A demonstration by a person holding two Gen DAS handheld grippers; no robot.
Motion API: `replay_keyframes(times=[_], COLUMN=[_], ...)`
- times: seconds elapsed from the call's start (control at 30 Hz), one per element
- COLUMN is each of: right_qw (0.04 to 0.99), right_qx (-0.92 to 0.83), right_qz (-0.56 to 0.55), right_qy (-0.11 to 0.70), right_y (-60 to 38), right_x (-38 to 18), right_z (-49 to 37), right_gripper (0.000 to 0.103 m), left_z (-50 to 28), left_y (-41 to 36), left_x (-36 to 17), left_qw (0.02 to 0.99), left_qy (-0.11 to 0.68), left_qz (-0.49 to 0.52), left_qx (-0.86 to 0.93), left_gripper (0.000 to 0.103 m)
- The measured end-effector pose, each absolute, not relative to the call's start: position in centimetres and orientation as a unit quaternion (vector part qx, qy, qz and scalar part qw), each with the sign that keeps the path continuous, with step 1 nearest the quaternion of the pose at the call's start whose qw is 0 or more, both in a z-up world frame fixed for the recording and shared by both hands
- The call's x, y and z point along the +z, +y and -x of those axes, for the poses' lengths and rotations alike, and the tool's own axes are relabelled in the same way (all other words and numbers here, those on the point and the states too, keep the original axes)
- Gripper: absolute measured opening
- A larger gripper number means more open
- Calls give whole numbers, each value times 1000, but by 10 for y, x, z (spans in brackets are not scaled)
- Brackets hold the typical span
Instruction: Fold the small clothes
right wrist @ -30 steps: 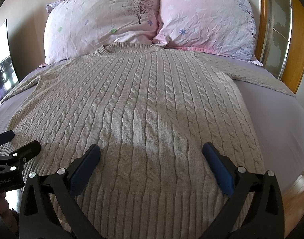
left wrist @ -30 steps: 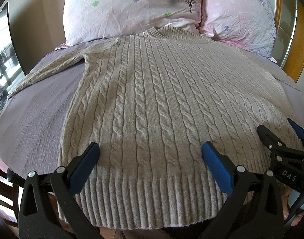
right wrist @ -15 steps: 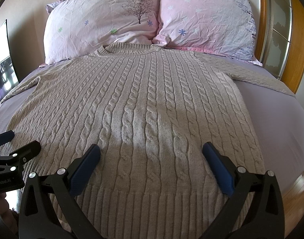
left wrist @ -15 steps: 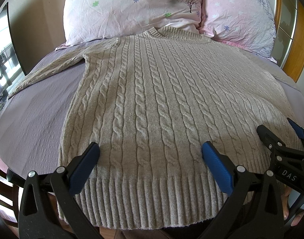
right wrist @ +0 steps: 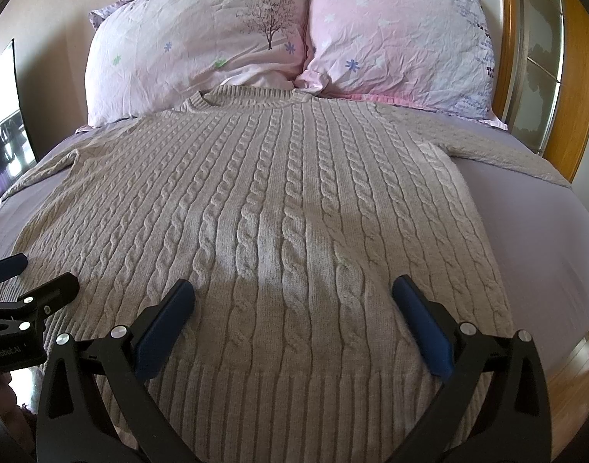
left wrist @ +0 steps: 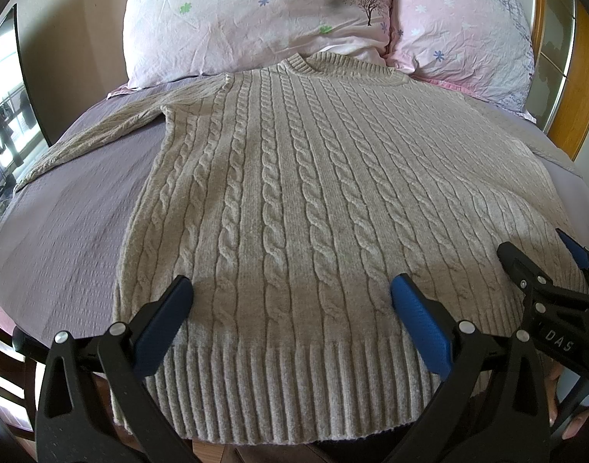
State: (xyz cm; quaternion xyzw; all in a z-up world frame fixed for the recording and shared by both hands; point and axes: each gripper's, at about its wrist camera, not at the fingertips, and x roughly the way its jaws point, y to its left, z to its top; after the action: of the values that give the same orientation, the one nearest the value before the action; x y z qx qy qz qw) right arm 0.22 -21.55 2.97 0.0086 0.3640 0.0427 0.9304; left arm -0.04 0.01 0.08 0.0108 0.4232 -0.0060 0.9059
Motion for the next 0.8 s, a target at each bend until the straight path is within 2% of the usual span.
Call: replay_keyframes(times=[0.17, 0.3, 0.43, 0.53, 0.57, 0.6, 0.63, 0.7, 0.8], right_qw=[931, 916, 930, 913, 905, 891, 878, 850, 814], right_qx=[91, 165, 56, -43, -64, -95, -123, -175, -214], right_qz=[-2, -108, -165, -240, -262, -295, -319, -360, -406], right_qy=[355, 351, 323, 326, 329, 333, 337, 343, 356], right_y=[-223, -284, -378, -469, -492, -523, -547, -591, -632], right_x=[31, 58, 86, 88, 85, 79, 73, 58, 35], right_z=[-3, -24, -61, -104, -113, -128, -140, -161, -187], right_gripper=[102, 102, 102, 102, 97, 87, 82, 78, 67], left_z=[4, 1, 1, -6, -8, -13, -20, -32, -56], left_y=[0, 2, 6, 26, 33, 44, 55, 75, 111], left_x=[7, 8, 10, 25, 31, 38, 45, 53, 60], left_qw=[912, 919, 928, 944, 948, 952, 955, 958, 957], left_qy=[411, 392, 370, 323, 310, 294, 282, 272, 269], left_qz=[-17, -23, -16, 15, 25, 39, 51, 70, 103], left_qx=[-9, -25, -49, -67, -69, -70, -68, -59, -26], left_gripper=[101, 101, 101, 101, 101, 101, 101, 101, 101])
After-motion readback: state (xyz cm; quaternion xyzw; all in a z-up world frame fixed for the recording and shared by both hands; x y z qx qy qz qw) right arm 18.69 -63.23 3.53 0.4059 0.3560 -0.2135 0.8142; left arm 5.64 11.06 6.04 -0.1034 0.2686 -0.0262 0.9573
